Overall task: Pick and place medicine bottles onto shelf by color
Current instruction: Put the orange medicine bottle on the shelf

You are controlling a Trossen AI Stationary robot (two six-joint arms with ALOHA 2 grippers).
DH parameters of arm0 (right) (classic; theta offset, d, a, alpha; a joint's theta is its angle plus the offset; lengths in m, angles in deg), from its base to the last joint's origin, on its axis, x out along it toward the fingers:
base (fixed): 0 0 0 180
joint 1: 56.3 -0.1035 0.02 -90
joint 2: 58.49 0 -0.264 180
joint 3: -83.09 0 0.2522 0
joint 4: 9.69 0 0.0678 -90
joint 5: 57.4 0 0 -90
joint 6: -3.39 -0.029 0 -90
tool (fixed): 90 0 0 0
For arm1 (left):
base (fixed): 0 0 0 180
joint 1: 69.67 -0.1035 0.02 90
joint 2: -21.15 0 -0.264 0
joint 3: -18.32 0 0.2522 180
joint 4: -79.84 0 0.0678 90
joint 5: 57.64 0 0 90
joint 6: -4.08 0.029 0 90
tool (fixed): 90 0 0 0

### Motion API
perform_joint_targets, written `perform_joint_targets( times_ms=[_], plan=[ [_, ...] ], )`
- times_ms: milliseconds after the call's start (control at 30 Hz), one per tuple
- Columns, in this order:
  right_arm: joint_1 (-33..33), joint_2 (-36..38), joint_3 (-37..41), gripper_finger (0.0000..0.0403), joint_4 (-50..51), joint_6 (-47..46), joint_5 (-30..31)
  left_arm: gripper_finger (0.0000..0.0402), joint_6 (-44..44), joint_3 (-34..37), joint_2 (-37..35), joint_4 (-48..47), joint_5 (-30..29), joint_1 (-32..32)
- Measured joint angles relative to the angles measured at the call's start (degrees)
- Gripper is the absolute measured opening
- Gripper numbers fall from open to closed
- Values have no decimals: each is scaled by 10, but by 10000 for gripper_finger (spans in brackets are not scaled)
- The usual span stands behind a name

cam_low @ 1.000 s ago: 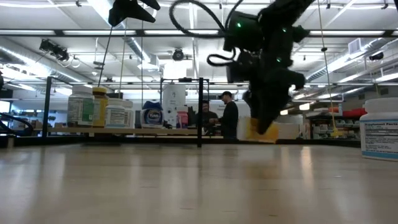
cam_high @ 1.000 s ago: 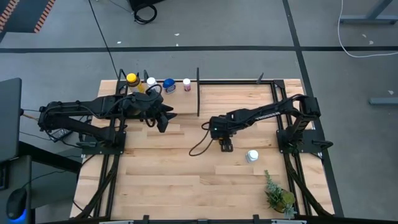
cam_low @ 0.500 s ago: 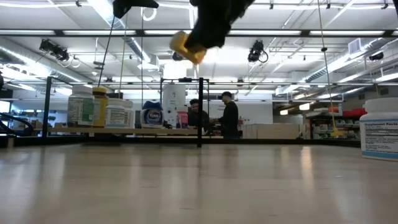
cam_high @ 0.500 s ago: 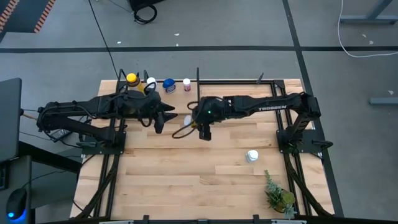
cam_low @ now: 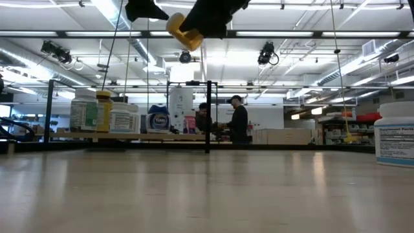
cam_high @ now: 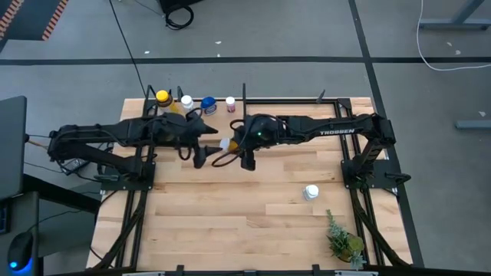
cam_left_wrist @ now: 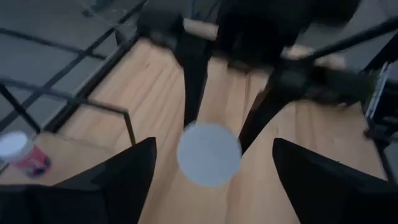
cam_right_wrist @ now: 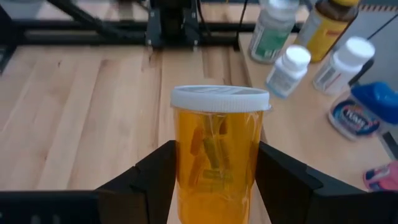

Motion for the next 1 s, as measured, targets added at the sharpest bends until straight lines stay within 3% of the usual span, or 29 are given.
perform_joint_targets(
  times_ms=[600,767,1000],
  plan=[
    [0,0,-1,206,-50,-4,2,321,-50,1,43,6,37,-43],
    [0,0,-1,206,-50,-4,1,293,-58,1,43,5,78,-48],
    [0,0,-1,208,-51,-5,-1,235,-56,1,43,9,82,-47]
  ],
)
